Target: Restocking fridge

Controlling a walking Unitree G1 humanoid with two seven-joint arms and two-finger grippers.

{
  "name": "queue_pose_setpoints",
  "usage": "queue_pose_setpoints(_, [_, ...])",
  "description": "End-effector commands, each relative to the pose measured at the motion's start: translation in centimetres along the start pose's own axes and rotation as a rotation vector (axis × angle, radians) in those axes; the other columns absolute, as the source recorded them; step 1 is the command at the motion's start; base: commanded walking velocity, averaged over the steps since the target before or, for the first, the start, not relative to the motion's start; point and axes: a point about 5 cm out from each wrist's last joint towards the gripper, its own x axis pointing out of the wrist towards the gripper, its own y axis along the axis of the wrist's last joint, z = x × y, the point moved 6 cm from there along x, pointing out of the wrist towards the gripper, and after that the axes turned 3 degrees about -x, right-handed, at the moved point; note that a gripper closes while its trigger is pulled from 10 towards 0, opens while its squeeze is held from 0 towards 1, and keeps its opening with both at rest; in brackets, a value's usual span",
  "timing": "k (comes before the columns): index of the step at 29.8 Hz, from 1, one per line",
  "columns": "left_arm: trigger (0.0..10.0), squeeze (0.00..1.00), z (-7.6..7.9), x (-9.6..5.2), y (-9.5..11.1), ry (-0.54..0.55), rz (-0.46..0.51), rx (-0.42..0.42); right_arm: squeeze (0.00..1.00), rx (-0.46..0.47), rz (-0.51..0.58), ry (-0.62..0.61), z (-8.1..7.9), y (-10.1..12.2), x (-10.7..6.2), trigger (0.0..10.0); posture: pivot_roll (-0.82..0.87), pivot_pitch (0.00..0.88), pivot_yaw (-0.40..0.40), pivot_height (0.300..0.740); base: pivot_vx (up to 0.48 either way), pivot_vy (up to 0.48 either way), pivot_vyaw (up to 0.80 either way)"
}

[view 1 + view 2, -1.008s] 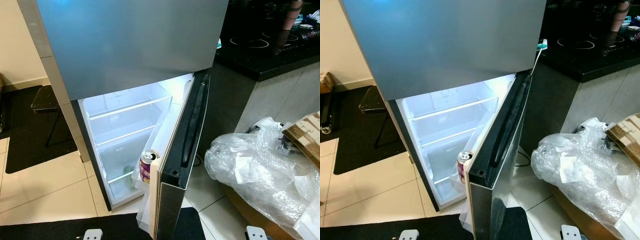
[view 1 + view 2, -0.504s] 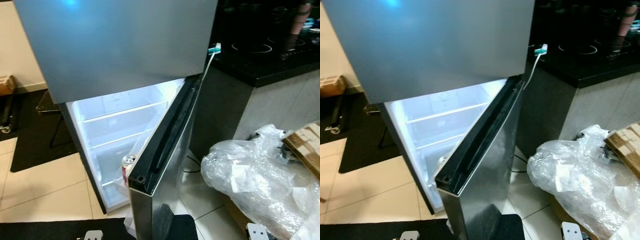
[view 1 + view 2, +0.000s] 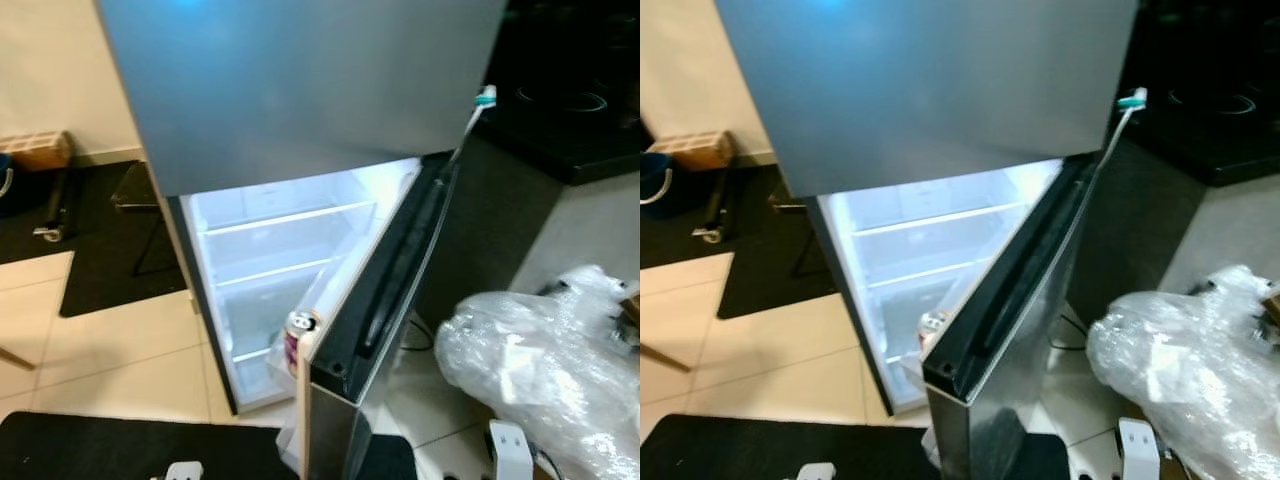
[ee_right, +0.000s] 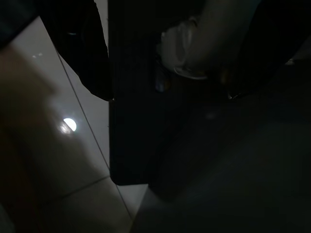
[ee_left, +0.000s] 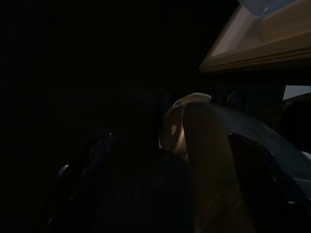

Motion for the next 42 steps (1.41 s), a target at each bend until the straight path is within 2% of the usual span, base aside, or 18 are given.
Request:
queue_pose_setpoints(1, [10.0,0.00,-0.4,-0.1,0.0,0.008,-0.006,0.009,0.00,0.038,0.044,0.017,0.3,0.9,-0.1,10.0,-0.07,0.000,-0.011,0.740,0.000,0.000,0.00])
queue_pose_setpoints(4, [10.0,0.00,-0.4,-0.1,0.0,0.008,-0.006,0.009,0.00,0.048,0.059,0.031,0.2,1.3,-0.1,10.0,-0.07,0.000,-0.011,0.740,0.000,0.000,0.00])
queue_pose_setpoints(5, [10.0,0.00,-0.4,-0.1,-0.1,0.008,-0.007,0.008,0.00,0.103,0.116,0.117,-0.6,2.6,-0.1,10.0,-0.07,0.000,-0.012,0.740,0.000,0.000,0.00])
queue_pose_setpoints(6, [10.0,0.00,-0.4,-0.1,-0.1,0.008,-0.007,0.008,0.00,0.103,0.116,0.117,-0.6,2.6,-0.1,10.0,-0.07,0.000,-0.012,0.740,0.000,0.000,0.00])
queue_pose_setpoints(9, [10.0,0.00,-0.4,-0.1,-0.1,0.010,-0.010,0.008,0.00,0.180,0.185,0.263,-2.1,4.3,-0.3,10.0,-0.08,0.000,-0.013,0.740,0.000,0.000,0.00])
queue_pose_setpoints(12, [10.0,0.00,-0.5,-0.1,-0.2,0.011,-0.013,0.011,0.00,0.192,0.207,0.375,-3.3,5.1,-0.6,10.0,-0.08,0.000,-0.012,0.740,0.000,0.000,0.00])
queue_pose_setpoints(23, [10.0,0.00,-0.6,-0.2,-0.2,0.013,-0.013,0.012,0.00,0.124,0.251,0.679,-6.4,7.9,-2.0,10.0,-0.07,0.000,-0.012,0.740,0.000,0.000,0.00])
queue_pose_setpoints(31, [10.0,0.00,-0.7,-0.2,-0.3,0.014,-0.015,0.013,0.00,0.054,0.296,0.803,-8.2,10.3,-2.6,10.0,-0.07,0.000,-0.016,0.740,0.000,0.000,0.00])
queue_pose_setpoints(38, [10.0,0.00,-0.7,-0.2,-0.3,0.014,-0.012,0.011,0.00,-0.031,0.354,0.918,-11.2,13.2,-3.1,10.0,-0.07,0.000,-0.016,0.740,0.000,0.000,0.00])
queue_pose_setpoints(40, [10.0,0.00,-0.7,-0.2,-0.3,0.014,-0.012,0.010,0.00,-0.072,0.364,0.943,-12.5,14.0,-3.1,10.0,-0.06,0.000,-0.018,0.740,0.000,0.000,0.00])
queue_pose_setpoints(42, [10.0,0.00,-0.7,-0.2,-0.3,0.014,-0.013,0.010,0.00,-0.088,0.368,0.953,-13.0,14.3,-3.1,10.0,-0.06,0.000,-0.018,0.740,0.000,0.000,0.00])
